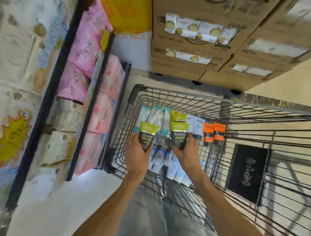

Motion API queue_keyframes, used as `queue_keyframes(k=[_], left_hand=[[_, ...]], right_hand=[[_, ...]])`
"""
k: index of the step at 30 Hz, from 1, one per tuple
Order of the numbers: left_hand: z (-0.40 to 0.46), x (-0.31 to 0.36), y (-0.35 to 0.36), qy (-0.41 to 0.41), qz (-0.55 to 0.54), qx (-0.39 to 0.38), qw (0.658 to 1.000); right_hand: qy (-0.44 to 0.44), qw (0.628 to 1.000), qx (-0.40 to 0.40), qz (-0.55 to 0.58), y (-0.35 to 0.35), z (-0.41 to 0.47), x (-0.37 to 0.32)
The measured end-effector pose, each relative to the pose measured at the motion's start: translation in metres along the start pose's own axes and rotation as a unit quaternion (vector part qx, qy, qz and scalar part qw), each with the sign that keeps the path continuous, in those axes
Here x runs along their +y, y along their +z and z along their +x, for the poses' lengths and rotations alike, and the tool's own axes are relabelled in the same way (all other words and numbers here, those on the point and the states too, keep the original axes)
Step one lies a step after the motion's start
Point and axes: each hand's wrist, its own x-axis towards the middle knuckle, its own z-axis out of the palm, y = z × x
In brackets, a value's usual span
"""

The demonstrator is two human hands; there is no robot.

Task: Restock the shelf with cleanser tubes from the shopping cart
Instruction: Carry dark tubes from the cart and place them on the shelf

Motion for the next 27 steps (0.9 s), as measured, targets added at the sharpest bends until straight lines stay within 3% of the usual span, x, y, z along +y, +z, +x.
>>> queue_keyframes(k=[6, 14, 20, 27], left_hand=[[-0.054, 0.033, -0.037, -0.004, -0.033, 0.049, 0.998], [-0.149, 0.048, -0.079, -0.077, -0.113, 0.163, 0.977], [-0.233, 0.02, -0.108, -0.153, -0.162, 0.29, 0.931], [-0.343, -0.041, -0.143, -0.259, -0.185, 0.421, 0.85]], right_hand=[[-0.041, 0.999, 0.007, -0.003, -0.033, -0.057, -0.012], [-0.185, 0.979, -0.07, -0.055, -0.066, -0.121, -0.04], [-0.293, 0.939, -0.162, -0.075, -0.041, -0.157, -0.057], [-0.438, 0.855, -0.255, -0.114, -0.008, -0.279, -0.101]])
